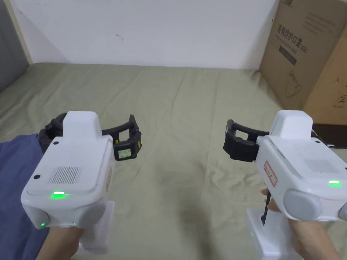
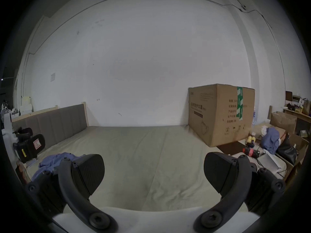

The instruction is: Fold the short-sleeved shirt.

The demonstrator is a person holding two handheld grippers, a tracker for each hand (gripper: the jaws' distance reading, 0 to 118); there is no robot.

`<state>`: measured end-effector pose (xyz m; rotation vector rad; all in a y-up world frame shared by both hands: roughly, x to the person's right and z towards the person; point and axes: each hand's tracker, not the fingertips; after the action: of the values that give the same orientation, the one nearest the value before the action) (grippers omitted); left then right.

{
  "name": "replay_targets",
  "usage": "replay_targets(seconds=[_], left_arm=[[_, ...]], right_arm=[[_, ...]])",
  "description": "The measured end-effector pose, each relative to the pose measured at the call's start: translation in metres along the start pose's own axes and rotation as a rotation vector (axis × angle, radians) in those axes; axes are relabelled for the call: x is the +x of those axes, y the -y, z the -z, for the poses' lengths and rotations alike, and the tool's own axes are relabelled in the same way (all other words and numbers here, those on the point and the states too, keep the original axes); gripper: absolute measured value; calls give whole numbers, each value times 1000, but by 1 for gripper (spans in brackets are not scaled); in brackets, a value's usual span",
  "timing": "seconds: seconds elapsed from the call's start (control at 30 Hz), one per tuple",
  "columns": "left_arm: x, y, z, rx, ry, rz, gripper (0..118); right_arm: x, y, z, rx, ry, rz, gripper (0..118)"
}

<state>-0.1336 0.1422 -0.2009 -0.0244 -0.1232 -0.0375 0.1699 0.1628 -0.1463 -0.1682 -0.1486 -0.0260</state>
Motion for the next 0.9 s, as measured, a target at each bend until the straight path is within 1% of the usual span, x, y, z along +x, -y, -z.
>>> replay_targets(seconds=[0.23,0.67,0.9], left_arm=[[4,10,0,-37,6,16,117],[11,5,-1,-22,15,34,117],[13,4,-2,-14,17,43,117]], right_arm=[[-2,12,-3,-33,7,-9,116],[-7,9,-4,-22,-8,-29,116],[-7,9,-5,-20,-11,-26,116]])
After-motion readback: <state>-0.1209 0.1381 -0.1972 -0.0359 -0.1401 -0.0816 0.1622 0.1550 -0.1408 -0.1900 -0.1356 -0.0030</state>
